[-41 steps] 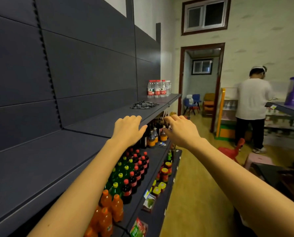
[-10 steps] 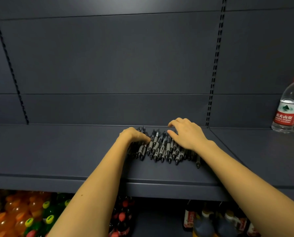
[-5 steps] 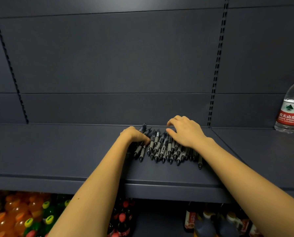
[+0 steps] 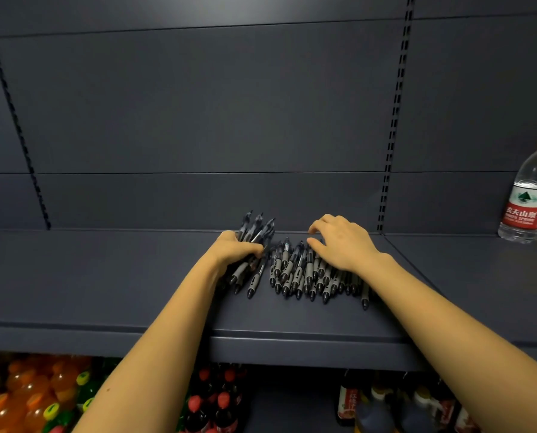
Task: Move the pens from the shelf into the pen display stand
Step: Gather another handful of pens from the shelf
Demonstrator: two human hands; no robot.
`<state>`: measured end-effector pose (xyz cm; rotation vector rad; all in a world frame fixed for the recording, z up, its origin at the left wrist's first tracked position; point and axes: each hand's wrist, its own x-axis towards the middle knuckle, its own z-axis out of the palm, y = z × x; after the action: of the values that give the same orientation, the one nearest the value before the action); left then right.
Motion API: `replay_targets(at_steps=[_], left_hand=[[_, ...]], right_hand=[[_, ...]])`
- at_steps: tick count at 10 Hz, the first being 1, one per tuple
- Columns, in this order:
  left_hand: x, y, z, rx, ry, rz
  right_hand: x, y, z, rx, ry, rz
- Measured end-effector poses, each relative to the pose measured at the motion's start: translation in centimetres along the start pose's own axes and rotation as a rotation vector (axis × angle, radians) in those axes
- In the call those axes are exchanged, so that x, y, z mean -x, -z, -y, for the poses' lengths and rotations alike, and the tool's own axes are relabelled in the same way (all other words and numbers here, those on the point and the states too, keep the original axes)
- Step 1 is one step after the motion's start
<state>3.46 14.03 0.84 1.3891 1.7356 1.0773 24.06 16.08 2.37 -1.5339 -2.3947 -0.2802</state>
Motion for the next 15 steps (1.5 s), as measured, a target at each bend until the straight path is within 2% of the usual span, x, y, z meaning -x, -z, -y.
replay_targets(at_steps=[2,4,7,10,13,15], left_hand=[[-0.1,0.1,0.3,0.2,-0.054,0.03],[-0.1,0.6,0.3,0.4,-0.152,-0.041],[1.6,3.4,1.5,0.506,-0.301,-0.079],[2.3,12.1,4.7,0.46,-0.423,-0.168],[0.3,24.5,10.2,0.382,-0.444,-0.148],[-0.2,30.0,12.1,0.342,-0.447,-0.13]], right_hand=[[0.2,0.1,0.0,-0.002,-0.003,-0.003],[0.5,0.6,0.2,-0.015,-0.007,-0.022],[1.1,1.4,2.3,-0.062,0.023,-0.071],[-0.2,1.7,10.8,-0.057,0.019,-0.094],[-4.2,-0.3,24.3,-0.058,-0.05,-0.081],[-6.0,0.0,29.3,-0.012,-0.071,-0.063]])
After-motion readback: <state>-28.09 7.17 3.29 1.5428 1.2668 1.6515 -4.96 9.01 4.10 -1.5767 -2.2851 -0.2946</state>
